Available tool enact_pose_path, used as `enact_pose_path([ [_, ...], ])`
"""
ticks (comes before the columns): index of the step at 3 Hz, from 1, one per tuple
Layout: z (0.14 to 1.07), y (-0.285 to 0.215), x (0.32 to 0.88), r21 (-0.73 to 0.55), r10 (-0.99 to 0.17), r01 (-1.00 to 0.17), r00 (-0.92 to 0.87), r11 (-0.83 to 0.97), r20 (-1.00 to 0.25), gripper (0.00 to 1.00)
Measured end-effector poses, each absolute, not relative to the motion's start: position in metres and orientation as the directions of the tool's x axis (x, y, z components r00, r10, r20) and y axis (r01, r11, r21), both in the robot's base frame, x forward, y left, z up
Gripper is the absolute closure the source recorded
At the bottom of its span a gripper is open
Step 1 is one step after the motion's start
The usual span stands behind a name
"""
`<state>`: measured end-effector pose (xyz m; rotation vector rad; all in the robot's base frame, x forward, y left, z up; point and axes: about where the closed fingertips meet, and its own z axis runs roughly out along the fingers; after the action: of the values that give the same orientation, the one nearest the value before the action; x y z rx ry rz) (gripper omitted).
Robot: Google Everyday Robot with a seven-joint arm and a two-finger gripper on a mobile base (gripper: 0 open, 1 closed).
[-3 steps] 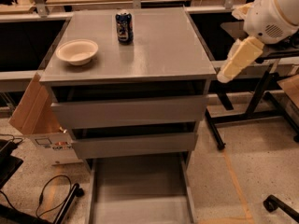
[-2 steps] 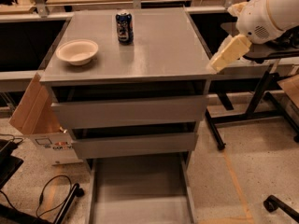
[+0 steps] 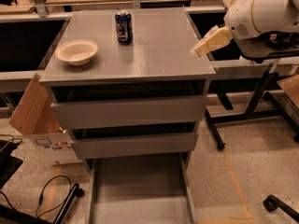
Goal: Place pepsi can into bottom drawer
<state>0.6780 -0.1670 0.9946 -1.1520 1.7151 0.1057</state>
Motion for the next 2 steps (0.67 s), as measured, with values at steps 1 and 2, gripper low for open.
enact_pose_path([
  [1, 0.995, -0.167, 0.678, -0.427, -0.637, -0.727, -0.019, 0.538, -0.77, 0.0],
  [2, 0.994, -0.146, 0.701, -0.395, -0.577, -0.738, 0.01, 0.547, -0.816, 0.0],
])
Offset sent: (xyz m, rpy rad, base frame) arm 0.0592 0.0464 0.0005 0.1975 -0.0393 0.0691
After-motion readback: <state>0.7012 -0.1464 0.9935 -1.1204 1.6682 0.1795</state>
